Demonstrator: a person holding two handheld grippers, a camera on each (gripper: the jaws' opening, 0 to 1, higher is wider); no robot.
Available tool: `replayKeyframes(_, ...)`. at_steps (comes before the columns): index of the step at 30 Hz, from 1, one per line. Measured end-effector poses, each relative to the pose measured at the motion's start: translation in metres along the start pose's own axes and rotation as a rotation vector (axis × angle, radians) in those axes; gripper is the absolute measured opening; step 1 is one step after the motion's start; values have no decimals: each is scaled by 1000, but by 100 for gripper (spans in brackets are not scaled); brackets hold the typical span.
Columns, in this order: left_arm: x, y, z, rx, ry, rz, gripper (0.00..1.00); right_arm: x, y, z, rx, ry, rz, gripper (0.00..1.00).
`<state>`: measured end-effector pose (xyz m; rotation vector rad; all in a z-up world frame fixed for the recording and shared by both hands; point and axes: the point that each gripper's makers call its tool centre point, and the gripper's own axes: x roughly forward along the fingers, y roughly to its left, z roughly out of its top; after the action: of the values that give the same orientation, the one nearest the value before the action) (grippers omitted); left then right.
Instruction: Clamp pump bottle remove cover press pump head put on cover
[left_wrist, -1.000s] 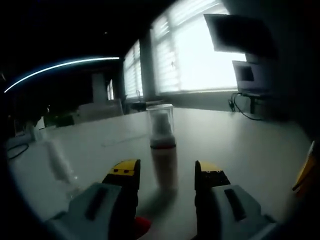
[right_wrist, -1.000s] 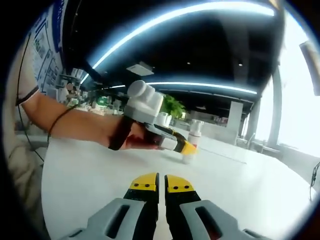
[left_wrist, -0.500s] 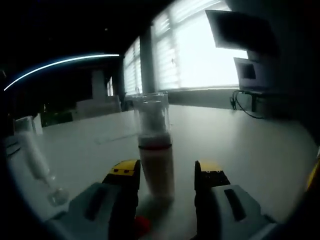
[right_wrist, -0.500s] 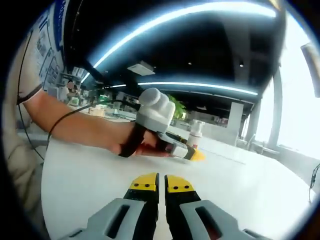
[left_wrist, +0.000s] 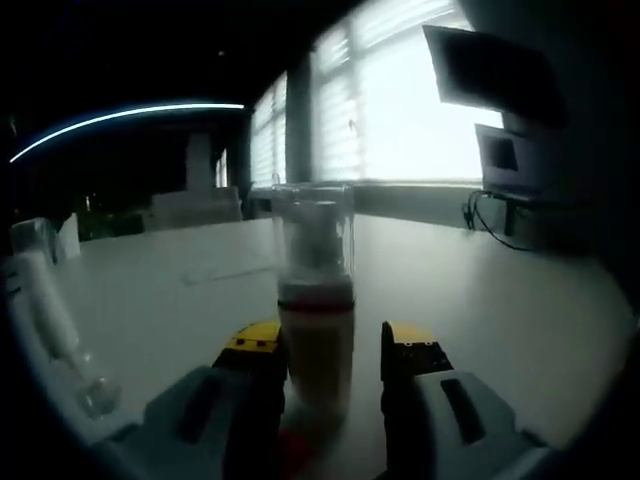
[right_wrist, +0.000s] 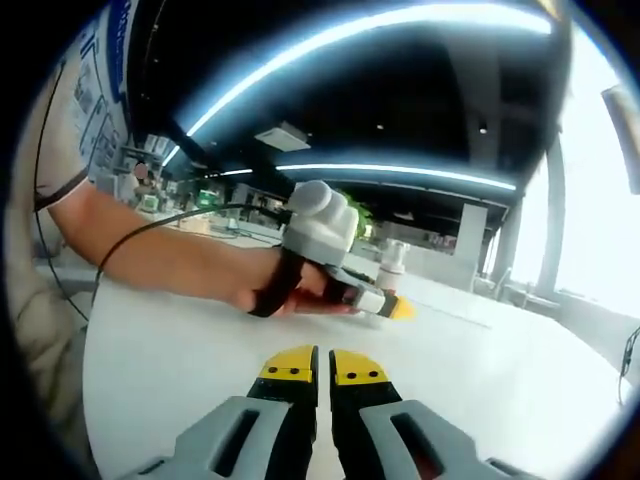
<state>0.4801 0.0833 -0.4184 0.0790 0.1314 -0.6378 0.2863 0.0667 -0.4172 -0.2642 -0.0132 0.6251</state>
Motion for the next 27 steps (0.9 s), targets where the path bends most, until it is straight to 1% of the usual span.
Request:
replayKeyframes(3,0,3,-2,-17,-2,8,20,0,0,0,0,1,0,0)
replayKeyframes(4,2,6,-1,-24,-4,11,16,0,0,0,1,1,1,0)
replayKeyframes(5,1,8,-2,-33,-5,18,15,0,0,0,0,2,0,0)
replayKeyframes(10,-4,5,-2,-38,-13,24,15,0,0,0,0,3,-2,0)
replayKeyframes(19,-3,4,0,-20,-20,17,14,0,0,-1,1,4,1,0)
replayKeyframes(24,-3,5,11,-4,-43,15,14,0,0,-1,1,5,2,0)
replayKeyframes(27,-6,3,17,-5,-54,9,14,0,0,-1,0,5,2,0)
